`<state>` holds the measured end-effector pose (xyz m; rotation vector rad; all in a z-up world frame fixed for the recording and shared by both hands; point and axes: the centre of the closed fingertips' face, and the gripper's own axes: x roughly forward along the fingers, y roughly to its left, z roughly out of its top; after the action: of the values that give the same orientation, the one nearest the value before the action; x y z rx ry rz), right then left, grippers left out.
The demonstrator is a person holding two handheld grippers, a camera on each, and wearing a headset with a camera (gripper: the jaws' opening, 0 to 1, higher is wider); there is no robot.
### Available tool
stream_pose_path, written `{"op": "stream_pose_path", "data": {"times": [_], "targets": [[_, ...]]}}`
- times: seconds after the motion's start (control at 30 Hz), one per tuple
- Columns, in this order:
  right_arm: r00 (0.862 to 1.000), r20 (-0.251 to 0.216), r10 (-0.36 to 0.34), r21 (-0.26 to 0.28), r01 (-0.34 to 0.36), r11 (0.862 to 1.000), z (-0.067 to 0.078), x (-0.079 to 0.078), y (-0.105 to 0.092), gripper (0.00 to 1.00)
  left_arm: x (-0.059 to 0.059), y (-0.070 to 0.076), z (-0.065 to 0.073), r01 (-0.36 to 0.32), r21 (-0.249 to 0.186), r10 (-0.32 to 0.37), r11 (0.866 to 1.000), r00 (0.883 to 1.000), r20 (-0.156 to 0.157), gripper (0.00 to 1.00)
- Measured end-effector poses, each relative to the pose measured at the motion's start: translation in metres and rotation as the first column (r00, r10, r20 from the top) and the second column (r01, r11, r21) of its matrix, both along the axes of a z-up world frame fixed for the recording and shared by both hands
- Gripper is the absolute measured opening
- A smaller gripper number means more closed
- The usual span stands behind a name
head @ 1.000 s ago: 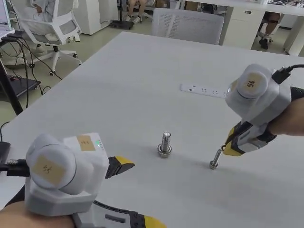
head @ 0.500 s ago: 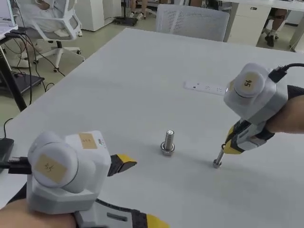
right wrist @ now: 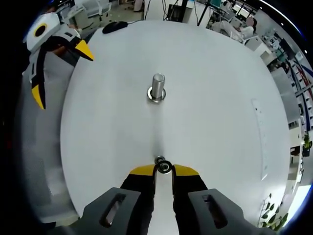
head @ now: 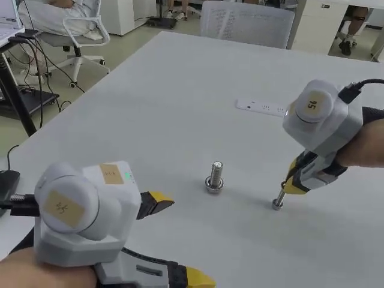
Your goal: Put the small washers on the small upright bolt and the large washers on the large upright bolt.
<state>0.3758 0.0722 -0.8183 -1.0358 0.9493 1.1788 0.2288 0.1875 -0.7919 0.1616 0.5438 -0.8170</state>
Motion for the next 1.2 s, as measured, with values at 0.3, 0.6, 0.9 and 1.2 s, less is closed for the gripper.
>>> {"op": "stream_pose_path", "data": {"times": [0.3, 0.6, 0.9, 1.2], "targets": [[1.000, -0.019, -0.004, -0.005, 0.004, 1.000, -0.008, 0.000, 0.000, 0.14, 0.001, 0.000, 0.000, -0.002, 0.001, 0.002, 1.000, 1.000, -0.002, 0.76], [0.999, -0.043, -0.015, -0.002, 0.015, 1.000, -0.021, 0.000, -0.001, 0.14, 0.001, 0.000, -0.001, -0.004, 0.003, 0.004, 1.000, 1.000, -0.005, 0.76], [0.998, -0.061, -0.022, -0.003, 0.022, 1.000, -0.033, -0.001, -0.001, 0.14, 0.001, 0.000, -0.002, -0.005, 0.005, 0.006, 1.000, 1.000, -0.011, 0.76], [0.997, -0.074, -0.025, -0.003, 0.025, 1.000, -0.040, 0.000, -0.001, 0.14, 0.000, 0.000, -0.003, -0.005, 0.008, 0.006, 1.000, 1.000, -0.015, 0.76]]}}
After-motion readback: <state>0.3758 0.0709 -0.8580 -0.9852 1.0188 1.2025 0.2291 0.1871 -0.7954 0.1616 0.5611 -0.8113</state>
